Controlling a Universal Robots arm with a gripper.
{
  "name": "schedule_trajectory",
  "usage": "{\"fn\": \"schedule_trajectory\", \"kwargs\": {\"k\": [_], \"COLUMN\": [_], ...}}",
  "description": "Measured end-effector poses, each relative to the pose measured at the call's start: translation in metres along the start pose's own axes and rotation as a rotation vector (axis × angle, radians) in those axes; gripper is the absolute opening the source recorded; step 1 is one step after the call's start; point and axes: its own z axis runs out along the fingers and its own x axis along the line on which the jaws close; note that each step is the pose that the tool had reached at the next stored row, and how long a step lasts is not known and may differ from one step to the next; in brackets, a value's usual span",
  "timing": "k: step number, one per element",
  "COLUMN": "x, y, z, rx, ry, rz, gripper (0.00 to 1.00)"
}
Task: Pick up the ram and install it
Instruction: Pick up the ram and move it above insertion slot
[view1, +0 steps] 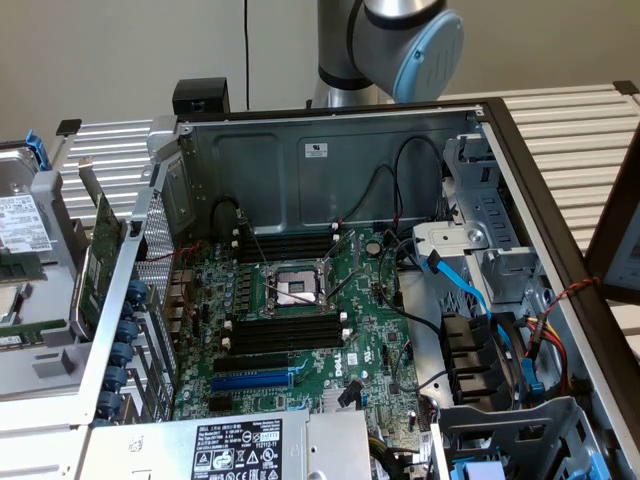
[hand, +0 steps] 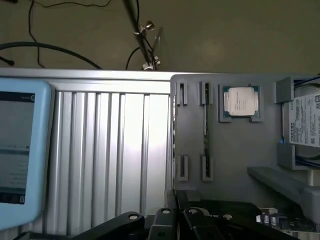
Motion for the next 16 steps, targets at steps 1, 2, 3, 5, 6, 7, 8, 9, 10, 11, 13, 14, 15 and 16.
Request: {"fn": "schedule_trajectory", "kwargs": {"k": [1, 2, 3, 5, 6, 7, 8, 9, 10, 11, 13, 14, 15, 16], "x": [0.001, 0.002, 0.003, 0.004, 0.005, 0.006, 0.007, 0.007, 0.008, 0.009, 0.010, 0.011, 0.011, 0.012], "y": [-0.0024, -0.0048, -0.0075, -0.0133, -0.0164, -0.0194, -0.0224, -0.0256, -0.0287, -0.0317, -0.0376, -0.0408, -0.0436, -0.0465], "z": [-0.0045, -0.0086, -0.0131, -0.0215, -0.0255, -0.0295, -0.0332, -0.0370, -0.0409, -0.0446, -0.0517, -0.0550, -0.0578, -0.0604], "rx": [-0.0018, -0.0033, -0.0052, -0.0093, -0.0115, -0.0136, -0.0157, -0.0179, -0.0199, -0.0218, -0.0260, -0.0284, -0.0309, -0.0334], "ry": [0.0000, -0.0001, -0.0001, -0.0002, -0.0002, -0.0003, -0.0004, -0.0004, -0.0004, -0.0005, -0.0006, -0.0007, -0.0007, -0.0008], "rz": [0.000, -0.001, -0.001, -0.001, -0.001, -0.001, -0.001, -0.002, -0.002, -0.002, -0.002, -0.002, -0.002, -0.002], "gripper": [0.12, 0.12, 0.12, 0.12, 0.12, 0.12, 0.12, 0.12, 0.12, 0.12, 0.12, 0.12, 0.12, 0.12]}}
